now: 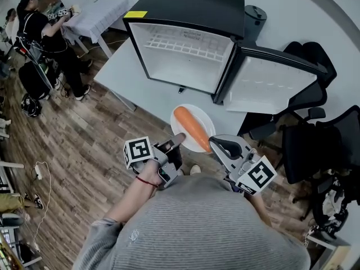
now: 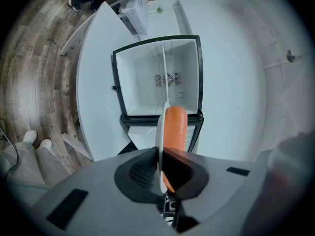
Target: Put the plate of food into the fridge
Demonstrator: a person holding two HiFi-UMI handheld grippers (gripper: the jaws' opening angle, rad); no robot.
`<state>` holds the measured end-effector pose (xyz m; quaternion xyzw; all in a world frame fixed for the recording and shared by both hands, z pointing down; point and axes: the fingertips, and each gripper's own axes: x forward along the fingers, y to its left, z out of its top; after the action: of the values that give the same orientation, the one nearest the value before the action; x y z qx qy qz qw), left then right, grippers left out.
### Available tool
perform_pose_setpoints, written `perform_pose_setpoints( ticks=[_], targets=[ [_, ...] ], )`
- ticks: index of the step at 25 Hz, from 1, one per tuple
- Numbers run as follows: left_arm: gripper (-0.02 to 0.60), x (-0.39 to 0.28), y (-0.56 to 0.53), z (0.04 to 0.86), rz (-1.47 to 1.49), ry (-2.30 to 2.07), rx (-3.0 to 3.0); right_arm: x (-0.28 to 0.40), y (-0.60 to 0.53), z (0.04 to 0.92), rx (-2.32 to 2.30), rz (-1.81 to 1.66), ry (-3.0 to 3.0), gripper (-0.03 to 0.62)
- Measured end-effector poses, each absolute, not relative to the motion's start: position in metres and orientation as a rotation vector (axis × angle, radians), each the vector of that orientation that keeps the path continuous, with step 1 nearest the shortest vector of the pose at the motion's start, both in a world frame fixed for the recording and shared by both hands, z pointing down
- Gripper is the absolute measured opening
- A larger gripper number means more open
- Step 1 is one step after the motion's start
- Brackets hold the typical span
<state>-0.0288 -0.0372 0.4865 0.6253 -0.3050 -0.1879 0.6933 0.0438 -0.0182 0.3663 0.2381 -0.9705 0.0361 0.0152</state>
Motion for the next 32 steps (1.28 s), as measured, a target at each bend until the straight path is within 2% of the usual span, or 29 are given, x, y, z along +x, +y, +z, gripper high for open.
perform_pose_setpoints(
  ticks=[13, 32],
  targets=[
    [0.031, -0.024, -0.06, 0.487, -0.452, -0.706, 1.38, 0.059, -0.043, 0.368, 0.714, 0.124, -3.037, 0.014],
    [0.031, -0.035, -0.147, 0.475, -0.499, -0.726, 1.396, 0.065, -0.068, 0.366, 0.707, 0.119, -3.061, 0.014]
  ],
)
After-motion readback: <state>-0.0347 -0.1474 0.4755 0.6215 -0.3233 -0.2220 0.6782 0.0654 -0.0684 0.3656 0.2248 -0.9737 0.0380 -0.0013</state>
